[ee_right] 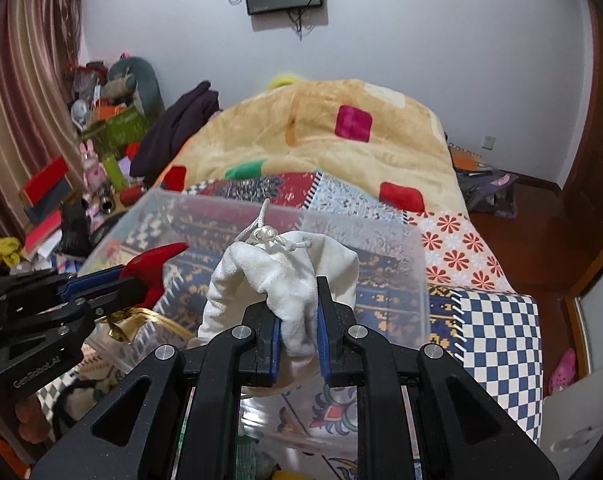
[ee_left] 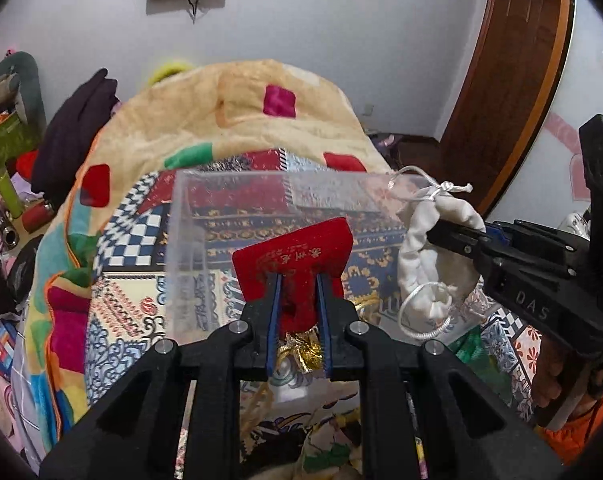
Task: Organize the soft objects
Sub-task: 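Lower the red pouch into the box with the left tool while the right tool drops the white bag in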
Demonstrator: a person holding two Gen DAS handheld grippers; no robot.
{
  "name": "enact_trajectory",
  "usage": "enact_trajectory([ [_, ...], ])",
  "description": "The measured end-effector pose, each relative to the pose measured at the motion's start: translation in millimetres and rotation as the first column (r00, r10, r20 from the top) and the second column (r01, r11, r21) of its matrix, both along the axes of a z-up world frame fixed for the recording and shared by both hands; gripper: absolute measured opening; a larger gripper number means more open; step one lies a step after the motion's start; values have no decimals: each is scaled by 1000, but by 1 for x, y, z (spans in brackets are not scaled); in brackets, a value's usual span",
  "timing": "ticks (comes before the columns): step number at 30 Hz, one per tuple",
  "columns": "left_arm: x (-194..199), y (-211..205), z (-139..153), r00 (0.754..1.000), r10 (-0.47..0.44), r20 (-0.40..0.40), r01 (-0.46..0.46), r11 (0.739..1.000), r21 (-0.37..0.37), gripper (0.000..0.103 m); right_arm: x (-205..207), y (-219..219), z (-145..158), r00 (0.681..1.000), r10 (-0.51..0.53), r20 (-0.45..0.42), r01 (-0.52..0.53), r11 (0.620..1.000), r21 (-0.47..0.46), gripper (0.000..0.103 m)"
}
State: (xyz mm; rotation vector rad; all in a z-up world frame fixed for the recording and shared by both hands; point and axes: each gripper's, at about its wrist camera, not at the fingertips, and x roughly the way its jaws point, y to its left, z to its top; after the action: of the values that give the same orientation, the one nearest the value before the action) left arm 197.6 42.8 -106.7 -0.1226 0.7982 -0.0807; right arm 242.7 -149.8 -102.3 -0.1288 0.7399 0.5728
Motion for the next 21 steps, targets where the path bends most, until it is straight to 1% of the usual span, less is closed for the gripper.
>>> enact_trajectory([
  [2,1,-4,-1,1000,-4,0,4,1000,13,15,1,4,-2,1000,9,-4,-9,1000,-16,14],
  [6,5,-7,-3,1000,-11,-16,12,1000,11,17,1,5,-6,999,28,-24,-29,999,-37,14],
  [8,3,-8,-2,1000,-11,-14,12,1000,14,19,1,6,-7,999,33,-33,-35,999,-41,17],
  [9,2,-8,-1,1000,-10,-12,11,1000,14,21,0,5,-7,999,37,-37,-38,998,-40,22],
  [10,1,-9,0,1000,-11,-11,11,1000,10,27,-1,4,-6,999,39,-37,-40,998,-38,29],
  [11,1,-7,1,1000,-13,-12,13,1000,6,33,-2,4,-5,999,41,-36,-42,998,-35,33],
  [12,-2,-7,3,1000,-13,-7,13,1000,1,38,-4,3,-4,999,41,-31,-42,999,-33,42],
  [13,-4,-7,5,1000,-8,1,8,1000,0,48,-7,2,-2,999,39,-21,-39,999,-31,51],
  [14,-6,-6,7,1000,-4,8,4,1000,1,56,-10,2,-1,999,35,-14,-35,999,-30,55],
  [16,-12,-6,13,1000,3,28,-3,1000,2,58,-14,-1,4,1000,29,-5,-29,999,-20,69],
  [18,-19,-5,20,999,1,43,-1,1000,-1,58,-18,-5,8,1000,28,1,-28,1000,-6,75],
  [21,-30,-3,33,997,10,73,-10,1000,-2,64,-24,-9,16,999,27,21,-27,1000,2,78],
])
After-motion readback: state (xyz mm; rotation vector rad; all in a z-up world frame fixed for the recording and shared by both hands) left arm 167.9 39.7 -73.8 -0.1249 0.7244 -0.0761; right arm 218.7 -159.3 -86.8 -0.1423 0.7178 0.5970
